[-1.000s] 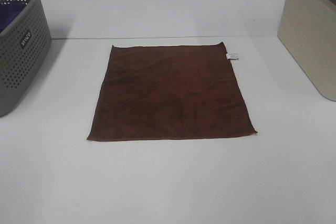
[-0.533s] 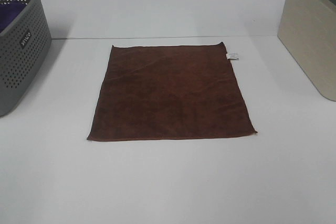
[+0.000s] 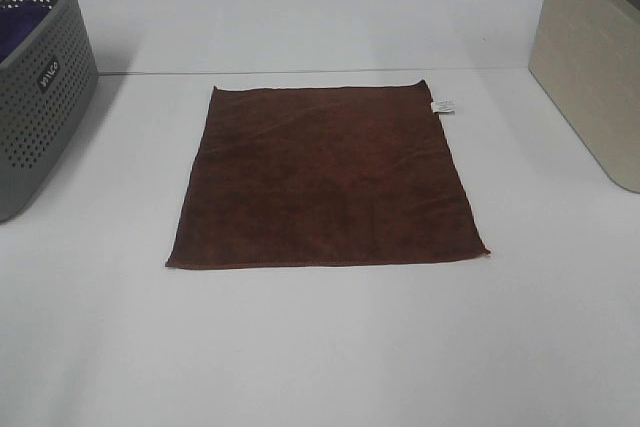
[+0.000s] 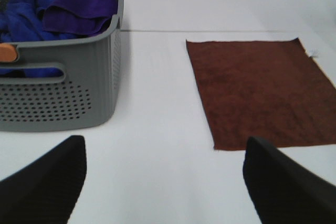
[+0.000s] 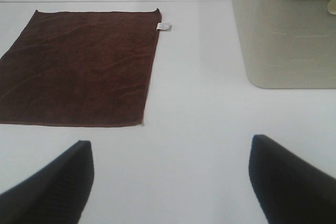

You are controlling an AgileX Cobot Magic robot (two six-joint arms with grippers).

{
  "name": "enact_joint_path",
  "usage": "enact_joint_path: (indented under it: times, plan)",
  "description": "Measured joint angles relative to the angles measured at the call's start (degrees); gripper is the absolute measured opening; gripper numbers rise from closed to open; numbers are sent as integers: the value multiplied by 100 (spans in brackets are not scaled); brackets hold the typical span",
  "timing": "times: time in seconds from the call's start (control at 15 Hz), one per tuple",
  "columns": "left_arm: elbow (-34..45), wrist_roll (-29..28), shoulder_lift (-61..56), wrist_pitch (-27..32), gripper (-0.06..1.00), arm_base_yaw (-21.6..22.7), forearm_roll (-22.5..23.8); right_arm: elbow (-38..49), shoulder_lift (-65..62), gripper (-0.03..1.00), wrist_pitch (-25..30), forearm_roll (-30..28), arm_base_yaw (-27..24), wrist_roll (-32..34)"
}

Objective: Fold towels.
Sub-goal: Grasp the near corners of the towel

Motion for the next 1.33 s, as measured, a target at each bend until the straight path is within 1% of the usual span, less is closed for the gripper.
enact_joint_path:
  times: [0.07,0.13,0.27,0.33,0.47,0.6,0.8,0.87,1.0,1.07,1.13,1.2,1.33]
  plan:
    - [0,-40,252,-361,77,0,-183,-6,361,76,-246,97,0,80]
    - [0,-46,922,-877,75,0,-699,-195,1255,76,-464,390,0,166]
    - [0,40,1856,-1186,75,0,-1346,-561,2309,76,-533,693,0,166]
    - [0,206,2343,-1306,75,0,-1650,-745,2928,76,-521,871,0,57]
    - [0,647,3478,-1513,75,0,-2320,-1112,4068,76,-447,1318,0,-321]
    - [0,1157,4652,-1702,75,0,-3295,-1444,5225,76,-418,1776,0,-705]
    - [-40,2257,6291,-1805,75,0,-4652,-1960,6681,76,-424,1965,0,-831]
    - [-126,2630,6772,-1776,75,0,-4996,-2137,7053,76,-430,1971,0,-859]
    - [-441,3180,7689,-1599,75,0,-5495,-2487,7735,76,-435,1977,-11,-985]
    - [-642,3358,8096,-1501,75,0,-5638,-2641,8010,76,-435,2005,-52,-1089]
    - [-882,3478,8434,-1409,75,0,-5712,-2785,8314,76,-430,2160,-155,-1226]
    - [-1112,3529,8749,-1306,75,0,-5741,-2922,8617,76,-344,2475,-350,-1513]
    - [-1570,3592,9385,-1112,75,0,-5787,-3054,9093,76,-149,3369,-773,-2349]
